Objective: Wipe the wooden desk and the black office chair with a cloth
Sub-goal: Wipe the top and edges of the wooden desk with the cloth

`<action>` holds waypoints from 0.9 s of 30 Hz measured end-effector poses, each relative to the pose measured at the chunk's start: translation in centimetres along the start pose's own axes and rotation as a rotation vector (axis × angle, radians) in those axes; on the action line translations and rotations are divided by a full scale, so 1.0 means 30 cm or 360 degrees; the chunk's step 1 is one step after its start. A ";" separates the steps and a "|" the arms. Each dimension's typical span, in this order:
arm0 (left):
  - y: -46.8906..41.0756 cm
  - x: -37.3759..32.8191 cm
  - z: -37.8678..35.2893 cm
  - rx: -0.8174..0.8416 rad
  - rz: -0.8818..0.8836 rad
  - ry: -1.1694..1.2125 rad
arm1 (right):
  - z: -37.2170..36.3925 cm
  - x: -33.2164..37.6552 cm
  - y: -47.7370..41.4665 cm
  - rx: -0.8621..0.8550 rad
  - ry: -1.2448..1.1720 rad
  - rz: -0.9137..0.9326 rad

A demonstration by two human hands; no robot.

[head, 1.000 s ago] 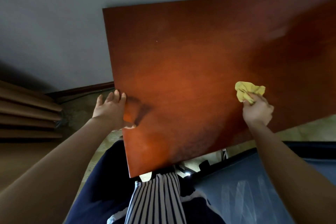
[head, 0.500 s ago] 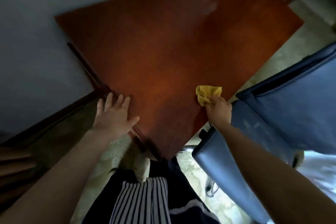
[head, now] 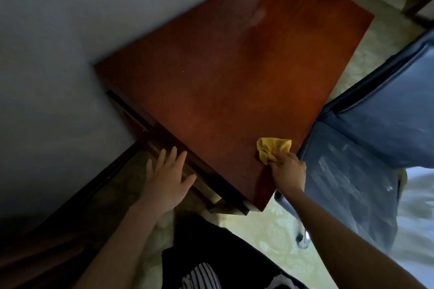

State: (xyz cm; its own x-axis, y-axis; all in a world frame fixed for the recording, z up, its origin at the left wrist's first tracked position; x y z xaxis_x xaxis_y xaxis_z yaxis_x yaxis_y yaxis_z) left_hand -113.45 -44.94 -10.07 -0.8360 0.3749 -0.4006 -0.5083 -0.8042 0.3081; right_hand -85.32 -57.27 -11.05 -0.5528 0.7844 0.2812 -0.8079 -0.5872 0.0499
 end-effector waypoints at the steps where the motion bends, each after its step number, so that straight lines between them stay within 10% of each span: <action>1: -0.015 0.014 0.015 -0.0012 -0.0008 -0.0004 | -0.003 0.004 0.000 -0.0039 -0.0031 -0.0054; 13: -0.380 0.203 0.238 0.0151 -0.0004 -0.0199 | -0.097 0.305 -0.138 -0.0389 -0.0274 -0.0544; 27: -0.634 0.362 0.364 0.0251 -0.0208 -0.0619 | -0.242 0.937 -0.523 0.0071 -0.0117 0.0054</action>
State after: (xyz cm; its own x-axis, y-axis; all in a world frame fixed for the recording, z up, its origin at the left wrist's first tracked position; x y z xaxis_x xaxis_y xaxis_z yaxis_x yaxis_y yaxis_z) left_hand -115.13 -20.54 -10.88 -0.7629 0.6388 -0.0994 -0.6149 -0.6696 0.4166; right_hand -89.67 -24.57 -10.87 -0.5618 0.7483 0.3527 -0.7783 -0.6226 0.0813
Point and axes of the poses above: each hand's wrist, its own y-axis away from the middle knuckle, its own z-axis out of the back of the hand, x = y × z, the point moved 7 cm from there along -y, towards the middle knuckle, and after that the axes turned 11 degrees about -x, right-handed, at the moved point
